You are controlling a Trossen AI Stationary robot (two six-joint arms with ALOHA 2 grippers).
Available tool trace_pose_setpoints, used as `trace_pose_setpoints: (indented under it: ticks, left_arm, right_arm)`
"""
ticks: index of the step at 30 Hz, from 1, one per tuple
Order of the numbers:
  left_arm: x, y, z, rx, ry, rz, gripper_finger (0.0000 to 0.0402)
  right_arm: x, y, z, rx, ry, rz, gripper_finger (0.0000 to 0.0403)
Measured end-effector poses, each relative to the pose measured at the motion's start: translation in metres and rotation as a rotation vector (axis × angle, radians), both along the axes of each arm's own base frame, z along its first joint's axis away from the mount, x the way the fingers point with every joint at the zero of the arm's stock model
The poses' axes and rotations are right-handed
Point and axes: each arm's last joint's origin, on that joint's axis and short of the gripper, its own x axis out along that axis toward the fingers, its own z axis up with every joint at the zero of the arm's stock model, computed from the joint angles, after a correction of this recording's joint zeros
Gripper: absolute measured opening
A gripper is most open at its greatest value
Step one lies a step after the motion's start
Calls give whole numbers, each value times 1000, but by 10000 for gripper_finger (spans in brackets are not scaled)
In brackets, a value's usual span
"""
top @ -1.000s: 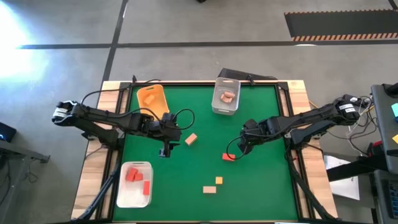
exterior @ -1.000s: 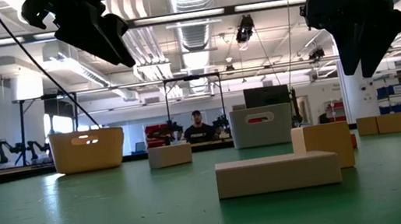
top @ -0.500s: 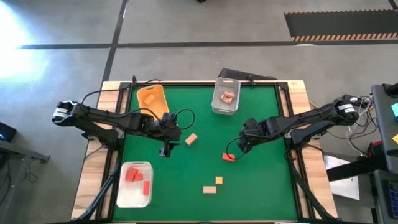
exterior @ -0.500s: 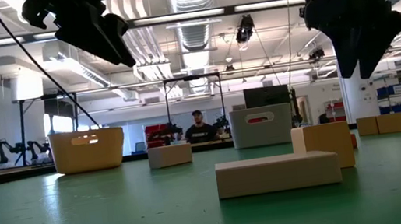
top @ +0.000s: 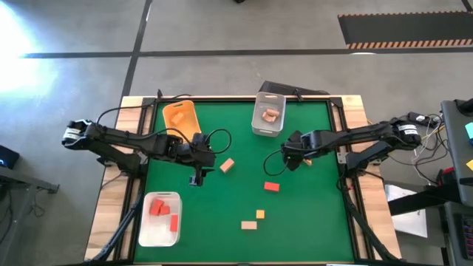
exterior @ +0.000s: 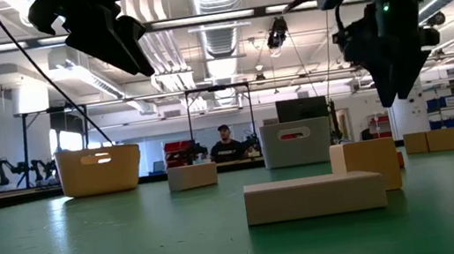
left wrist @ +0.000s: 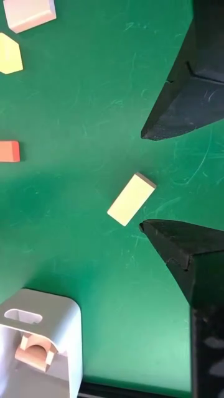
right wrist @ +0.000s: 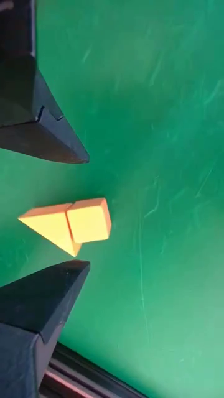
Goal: Sort & place blocks by color
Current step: Put the yellow block into the yellow bin
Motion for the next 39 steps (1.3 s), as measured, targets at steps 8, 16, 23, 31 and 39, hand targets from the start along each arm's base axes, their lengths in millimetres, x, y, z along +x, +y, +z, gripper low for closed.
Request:
trace_pose_setpoints:
  ticks: [8, 16, 23, 31, 39]
  left_arm:
    - [0, 0, 0, -2, 0, 2, 203]
    - [0, 0, 0, -2, -1, 2, 203]
    - [1, 0, 1, -3, -15, 1, 203]
    - [1, 0, 1, -3, -15, 1, 203]
    - [1, 0, 1, -2, -15, 1, 203]
  right_arm:
    - [12, -5, -25, 14, 133, 59, 256]
    - [20, -5, -51, 45, 260, 101, 256]
    - [23, -5, -61, 50, 306, 119, 253]
    - [23, -5, -61, 49, 300, 121, 173]
    - [23, -5, -55, 52, 262, 122, 131]
